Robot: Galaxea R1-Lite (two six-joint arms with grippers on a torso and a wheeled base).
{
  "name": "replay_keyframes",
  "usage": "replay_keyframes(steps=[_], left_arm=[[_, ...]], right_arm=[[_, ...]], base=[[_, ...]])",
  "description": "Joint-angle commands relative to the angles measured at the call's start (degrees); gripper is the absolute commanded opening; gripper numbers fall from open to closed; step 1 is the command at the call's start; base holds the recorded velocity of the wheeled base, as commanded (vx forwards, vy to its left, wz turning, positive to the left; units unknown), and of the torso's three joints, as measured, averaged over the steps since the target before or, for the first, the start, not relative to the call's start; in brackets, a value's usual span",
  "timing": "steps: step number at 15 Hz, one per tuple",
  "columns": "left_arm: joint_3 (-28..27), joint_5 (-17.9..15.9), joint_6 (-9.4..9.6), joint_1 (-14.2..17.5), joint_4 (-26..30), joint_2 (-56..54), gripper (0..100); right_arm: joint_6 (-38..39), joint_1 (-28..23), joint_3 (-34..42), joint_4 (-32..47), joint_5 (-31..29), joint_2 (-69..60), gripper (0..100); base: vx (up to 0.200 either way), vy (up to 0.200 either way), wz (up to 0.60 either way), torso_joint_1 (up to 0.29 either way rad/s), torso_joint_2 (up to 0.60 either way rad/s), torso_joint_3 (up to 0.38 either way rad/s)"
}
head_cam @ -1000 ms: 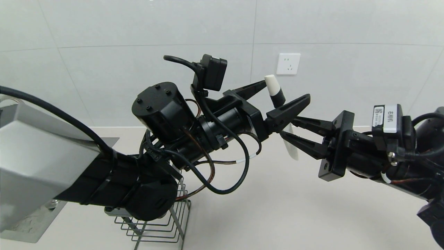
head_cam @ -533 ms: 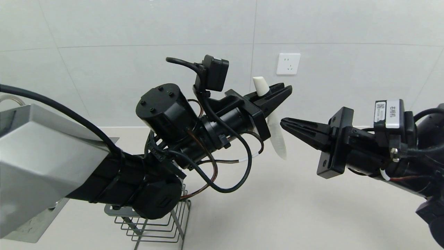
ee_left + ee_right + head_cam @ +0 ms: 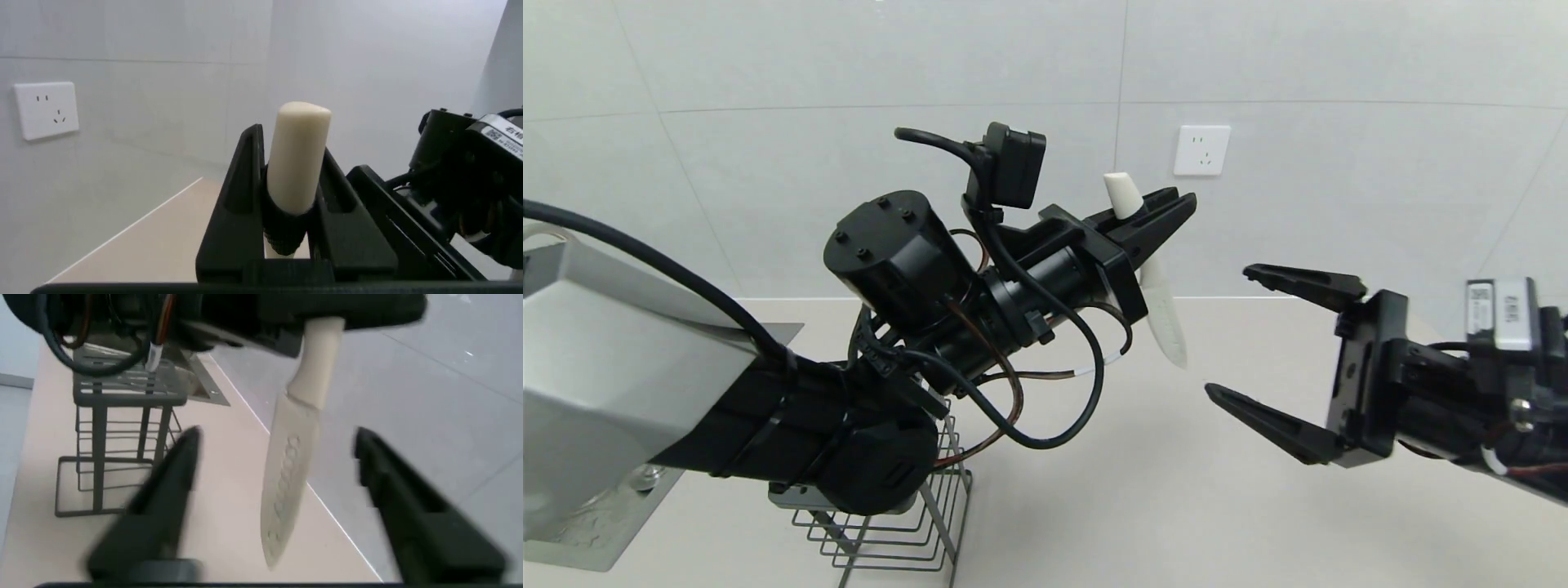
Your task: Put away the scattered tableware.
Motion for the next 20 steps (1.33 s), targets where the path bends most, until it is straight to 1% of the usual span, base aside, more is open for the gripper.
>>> replay_keyframes(steps=[1, 3, 5, 6, 8, 9, 10, 11, 12, 13, 14, 15, 16, 19, 20], left_arm=[[2.0, 0.1, 0.03, 0.1, 0.2, -2.7, 0], [5.2, 0.3, 0.20, 0.1, 0.3, -5.0, 0], [7.8, 0.6, 3.02, 0.4, 0.7, -7.0, 0], [9.1, 1.2, 5.48, 1.6, 1.3, -9.2, 0], [9.6, 1.9, 5.74, 2.0, 2.8, -12.1, 0], [9.7, 3.1, 5.65, 2.0, 3.2, -13.0, 0], [9.8, 3.2, 5.65, 2.0, 3.2, -13.1, 0], [10.1, 3.2, 5.57, 2.2, 3.2, -12.9, 0], [11.0, 3.2, 5.57, 2.2, 3.0, -12.8, 0], [11.9, 3.2, 5.57, 2.0, 2.8, -12.8, 0], [12.6, 3.2, 5.57, 2.2, 2.8, -12.8, 0], [13.2, 3.3, 5.57, 2.2, 2.8, -13.2, 0], [14.3, 3.5, 5.57, 2.2, 2.7, -13.7, 0], [17.3, 5.0, 5.21, 2.3, 2.7, -16.5, 0], [18.2, 5.1, 5.13, 2.7, 2.6, -17.2, 0]], right_arm=[[-0.7, -5.7, 9.2, 0.2, 0.0, -12.9, 100], [-1.0, -8.9, 13.9, 0.9, 0.0, -23.0, 100], [-1.0, -11.0, 17.0, 2.1, 0.0, -31.7, 100], [-1.0, -13.4, 17.7, 5.4, 0.0, -40.5, 100], [-1.0, -15.7, 17.8, 12.5, -0.1, -52.6, 100], [-1.0, -18.1, 17.7, 21.0, -0.2, -61.3, 100], [-1.0, -19.3, 17.7, 24.9, -0.2, -64.6, 100], [-1.0, -20.6, 17.7, 32.4, -0.3, -71.5, 100], [-1.0, -20.8, 17.6, 38.7, -2.6, -77.3, 100], [-0.8, -20.7, 17.5, 43.3, -4.5, -81.5, 100], [-1.1, -20.7, 17.8, 46.0, -5.1, -84.3, 100], [-0.6, -20.6, 17.8, 45.4, -5.2, -84.2, 100], [0.0, -20.6, 17.8, 46.0, -6.5, -84.2, 100], [2.8, -20.7, 17.8, 54.2, -18.5, -84.2, 100], [3.3, -20.7, 17.8, 56.5, -20.5, -84.2, 100]], base=[[0.000, 0.000, 0.00, 0.000, 0.00, 0.000], [0.000, 0.000, 0.00, 0.000, 0.00, 0.000], [0.000, 0.000, 0.00, 0.000, 0.00, 0.000], [0.000, 0.000, 0.00, 0.000, 0.00, 0.000], [0.000, 0.000, 0.00, 0.000, 0.00, 0.000], [0.000, 0.000, 0.00, 0.000, 0.00, 0.000], [0.000, 0.000, 0.00, 0.000, 0.00, 0.000], [0.000, 0.000, 0.00, 0.000, 0.00, 0.000], [0.000, 0.000, 0.00, 0.000, 0.00, 0.000], [0.000, 0.000, 0.00, 0.000, 0.00, 0.000], [0.000, 0.000, 0.00, 0.000, 0.00, 0.000], [0.000, 0.000, 0.00, 0.000, 0.00, 0.000], [0.000, 0.000, 0.00, 0.000, 0.00, 0.000], [0.000, 0.000, 0.00, 0.000, 0.00, 0.000], [0.000, 0.000, 0.00, 0.000, 0.00, 0.000]])
